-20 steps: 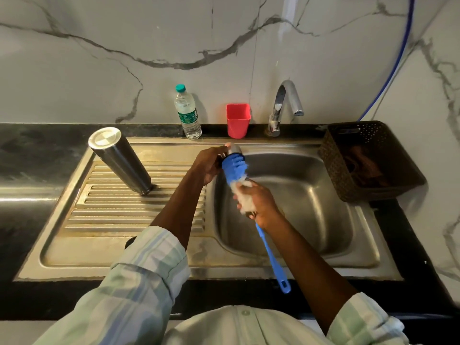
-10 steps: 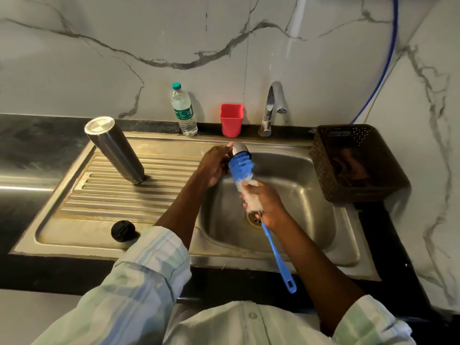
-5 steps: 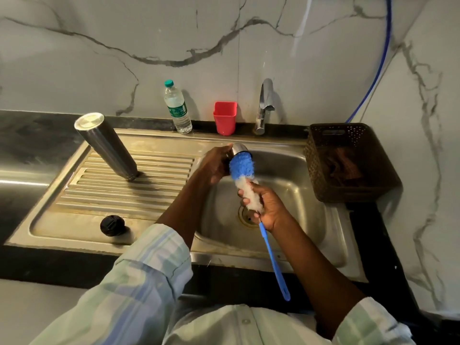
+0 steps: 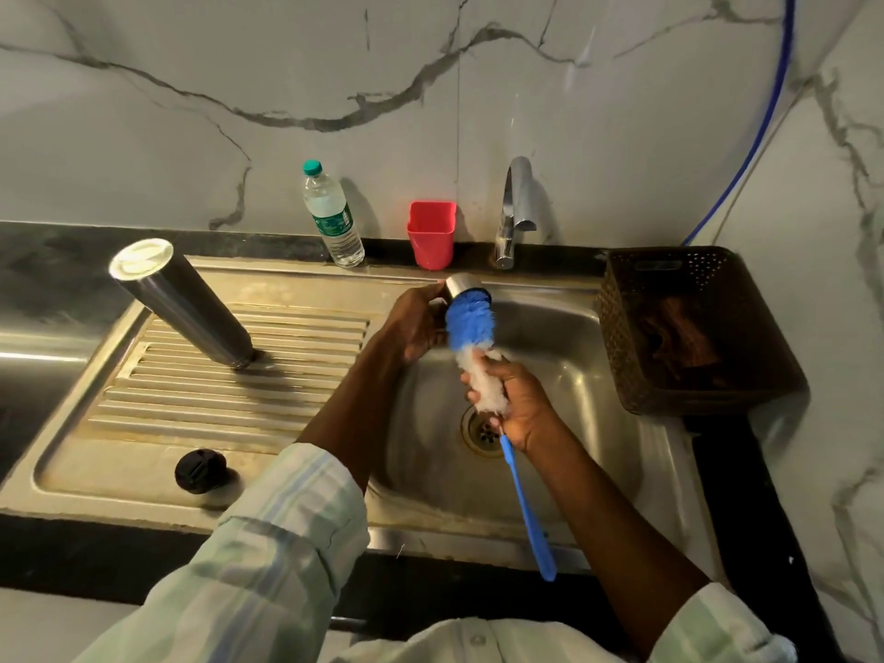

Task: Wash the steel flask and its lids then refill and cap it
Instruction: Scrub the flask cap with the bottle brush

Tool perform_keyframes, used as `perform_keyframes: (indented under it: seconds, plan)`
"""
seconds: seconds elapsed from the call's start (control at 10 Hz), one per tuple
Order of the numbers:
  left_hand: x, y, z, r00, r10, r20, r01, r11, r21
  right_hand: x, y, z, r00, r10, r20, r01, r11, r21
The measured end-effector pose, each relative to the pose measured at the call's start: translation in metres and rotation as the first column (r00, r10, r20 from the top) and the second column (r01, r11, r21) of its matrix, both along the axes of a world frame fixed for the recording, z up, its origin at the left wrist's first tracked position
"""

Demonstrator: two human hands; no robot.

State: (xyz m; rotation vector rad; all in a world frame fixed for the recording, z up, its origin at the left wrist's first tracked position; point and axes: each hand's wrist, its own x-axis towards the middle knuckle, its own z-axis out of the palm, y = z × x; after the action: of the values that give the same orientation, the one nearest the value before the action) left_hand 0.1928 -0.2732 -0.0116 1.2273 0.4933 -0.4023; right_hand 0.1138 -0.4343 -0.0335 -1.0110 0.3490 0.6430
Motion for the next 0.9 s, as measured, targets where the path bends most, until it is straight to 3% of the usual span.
perform_keyframes:
  seconds: [0.1, 0.2, 0.3, 0.4, 0.5, 0.6, 0.7, 0.8, 0.9]
  plan:
    - [0.004, -0.003, 0.004, 1.0, -0.002, -0.018, 0.005, 0.987, 0.158, -0.004, 0.003, -0.006, 0.781, 0.463, 0.419, 0.293, 0.321, -0.901]
    - [0.009, -0.003, -0.001, 0.999, 0.045, -0.002, -0.041, 0.927, 0.374, -0.001, 0.007, -0.009, 0.758, 0.583, 0.293, 0.365, -0.007, -0.931]
    - [0.008, -0.002, -0.007, 1.0, 0.022, -0.016, -0.016, 0.938, 0.347, 0.005, 0.001, -0.009, 0.893, 0.265, 0.364, 0.148, 0.591, -0.793]
    - [0.005, 0.0, -0.009, 0.999, -0.028, -0.02, 0.032, 0.977, 0.211, 0.003, -0.007, -0.004, 1.0, 0.007, -0.007, -0.008, 0.994, -0.109]
    - [0.002, -0.004, 0.001, 0.997, -0.071, -0.033, 0.076, 0.979, 0.191, 0.0, -0.01, -0.013, 0.911, 0.266, 0.315, 0.079, 0.636, -0.767]
    - [0.003, -0.015, 0.003, 0.994, -0.107, -0.01, 0.102, 0.904, 0.416, -0.005, -0.002, -0.016, 0.767, 0.588, 0.256, 0.309, 0.011, -0.951]
    - [0.004, -0.014, 0.001, 0.997, -0.067, -0.046, 0.08, 0.905, 0.418, -0.005, 0.002, -0.012, 0.901, 0.255, 0.351, 0.153, 0.569, -0.808]
    - [0.003, -0.005, 0.0, 0.996, -0.07, -0.056, 0.076, 0.99, 0.118, -0.003, -0.004, -0.004, 0.987, -0.008, -0.159, 0.015, 0.999, 0.039]
    - [0.002, -0.004, 0.002, 0.993, -0.068, -0.098, 0.082, 0.985, 0.149, -0.009, 0.001, -0.002, 0.985, 0.034, 0.167, 0.035, 0.917, -0.396]
